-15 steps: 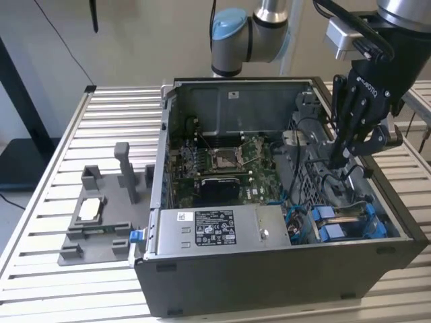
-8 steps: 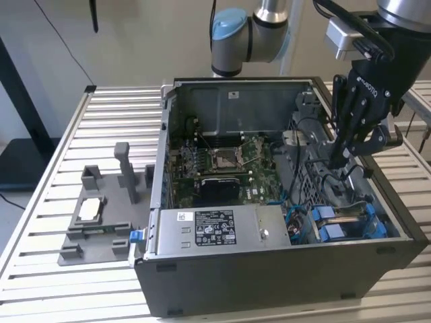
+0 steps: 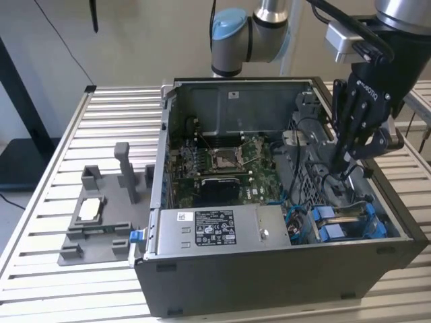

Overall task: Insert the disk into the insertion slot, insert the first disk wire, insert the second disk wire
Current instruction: 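Insert the first disk wire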

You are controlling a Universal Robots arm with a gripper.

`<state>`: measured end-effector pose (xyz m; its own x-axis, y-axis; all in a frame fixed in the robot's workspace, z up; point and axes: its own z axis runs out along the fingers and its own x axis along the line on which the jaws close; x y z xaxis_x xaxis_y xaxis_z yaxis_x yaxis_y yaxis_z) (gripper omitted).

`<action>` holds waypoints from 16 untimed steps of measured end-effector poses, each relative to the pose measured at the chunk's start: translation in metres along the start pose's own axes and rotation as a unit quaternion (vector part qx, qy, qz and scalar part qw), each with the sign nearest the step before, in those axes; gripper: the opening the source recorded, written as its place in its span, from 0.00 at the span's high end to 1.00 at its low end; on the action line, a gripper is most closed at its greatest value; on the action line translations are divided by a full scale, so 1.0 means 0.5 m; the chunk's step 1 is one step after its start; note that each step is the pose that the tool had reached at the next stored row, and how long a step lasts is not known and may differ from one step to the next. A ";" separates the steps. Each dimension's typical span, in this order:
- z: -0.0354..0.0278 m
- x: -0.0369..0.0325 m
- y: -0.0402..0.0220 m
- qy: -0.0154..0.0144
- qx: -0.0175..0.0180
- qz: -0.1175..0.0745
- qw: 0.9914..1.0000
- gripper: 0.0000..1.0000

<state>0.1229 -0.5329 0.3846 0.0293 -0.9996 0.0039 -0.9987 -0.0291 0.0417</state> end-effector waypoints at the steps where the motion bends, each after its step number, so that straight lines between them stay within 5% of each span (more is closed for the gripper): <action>1: 0.001 0.000 0.000 0.002 0.000 0.000 1.000 0.81; 6: 0.007 0.002 -0.001 0.006 0.005 0.000 1.000 0.81; 16: 0.018 0.015 -0.008 0.006 0.020 -0.002 1.000 0.81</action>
<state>0.1269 -0.5402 0.3753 0.0335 -0.9993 0.0166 -0.9994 -0.0335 0.0019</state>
